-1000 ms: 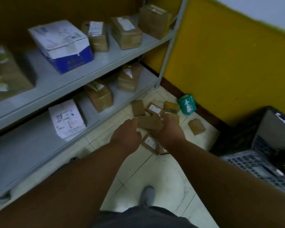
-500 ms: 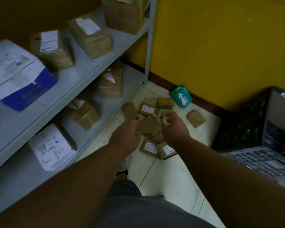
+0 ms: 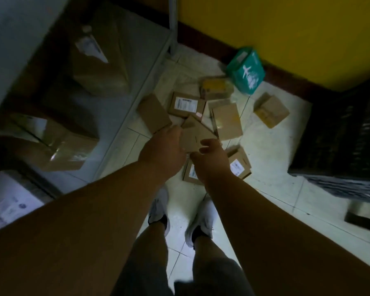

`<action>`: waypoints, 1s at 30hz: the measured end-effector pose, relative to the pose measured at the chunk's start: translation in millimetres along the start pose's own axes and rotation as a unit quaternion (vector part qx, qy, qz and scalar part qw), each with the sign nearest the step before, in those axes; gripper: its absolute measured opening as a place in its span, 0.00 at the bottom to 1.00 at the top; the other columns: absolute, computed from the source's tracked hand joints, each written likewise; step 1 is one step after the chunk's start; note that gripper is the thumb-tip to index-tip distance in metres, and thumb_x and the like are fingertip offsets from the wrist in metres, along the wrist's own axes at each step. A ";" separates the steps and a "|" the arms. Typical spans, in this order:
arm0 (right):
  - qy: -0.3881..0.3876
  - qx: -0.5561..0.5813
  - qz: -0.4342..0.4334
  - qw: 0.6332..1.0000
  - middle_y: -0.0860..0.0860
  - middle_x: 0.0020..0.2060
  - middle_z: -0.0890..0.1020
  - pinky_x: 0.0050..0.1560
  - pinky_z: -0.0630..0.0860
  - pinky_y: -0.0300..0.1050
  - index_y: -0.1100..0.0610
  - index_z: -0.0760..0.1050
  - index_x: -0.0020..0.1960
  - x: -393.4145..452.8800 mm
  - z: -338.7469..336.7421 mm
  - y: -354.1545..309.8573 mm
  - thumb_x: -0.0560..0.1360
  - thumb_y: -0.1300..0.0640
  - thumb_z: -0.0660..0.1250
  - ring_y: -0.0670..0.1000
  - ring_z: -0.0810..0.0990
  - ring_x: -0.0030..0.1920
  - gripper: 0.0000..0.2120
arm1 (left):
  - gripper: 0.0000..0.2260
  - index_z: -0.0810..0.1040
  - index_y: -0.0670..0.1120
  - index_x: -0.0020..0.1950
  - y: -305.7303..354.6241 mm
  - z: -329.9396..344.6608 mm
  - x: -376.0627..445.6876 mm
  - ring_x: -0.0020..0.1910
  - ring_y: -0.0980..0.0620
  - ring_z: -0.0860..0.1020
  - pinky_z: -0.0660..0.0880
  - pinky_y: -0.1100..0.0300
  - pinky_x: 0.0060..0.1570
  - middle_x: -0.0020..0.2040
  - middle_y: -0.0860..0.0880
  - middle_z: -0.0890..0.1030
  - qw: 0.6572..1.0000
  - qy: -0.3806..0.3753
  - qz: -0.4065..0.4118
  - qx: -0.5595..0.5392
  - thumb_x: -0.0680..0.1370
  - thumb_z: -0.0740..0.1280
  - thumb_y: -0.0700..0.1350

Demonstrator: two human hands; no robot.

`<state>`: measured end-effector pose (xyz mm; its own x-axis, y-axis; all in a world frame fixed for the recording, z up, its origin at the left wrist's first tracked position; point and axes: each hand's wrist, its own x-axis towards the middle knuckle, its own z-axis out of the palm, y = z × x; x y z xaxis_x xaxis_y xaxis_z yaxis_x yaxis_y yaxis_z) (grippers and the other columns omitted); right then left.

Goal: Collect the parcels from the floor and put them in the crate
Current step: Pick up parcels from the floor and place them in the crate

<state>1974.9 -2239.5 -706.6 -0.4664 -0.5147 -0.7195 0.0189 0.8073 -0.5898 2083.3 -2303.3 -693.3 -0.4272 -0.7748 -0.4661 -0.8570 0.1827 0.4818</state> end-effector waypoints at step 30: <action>-0.015 0.278 0.127 0.952 0.53 0.48 0.85 0.46 0.82 0.45 0.54 0.78 0.54 321.2 156.4 176.9 0.74 0.51 0.73 0.53 0.85 0.48 0.12 | 0.24 0.69 0.51 0.67 -194.2 271.4 253.9 0.59 0.42 0.77 0.76 0.45 0.54 0.60 0.46 0.77 0.992 -0.042 0.003 0.121 0.73 0.73 0.48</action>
<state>1966.8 -2307.2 -1099.4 -0.3588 -0.3390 -0.8697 0.5971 0.6327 -0.4930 2063.0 -2371.2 -1106.6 -0.4462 -0.7224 -0.5282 -0.8941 0.3348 0.2973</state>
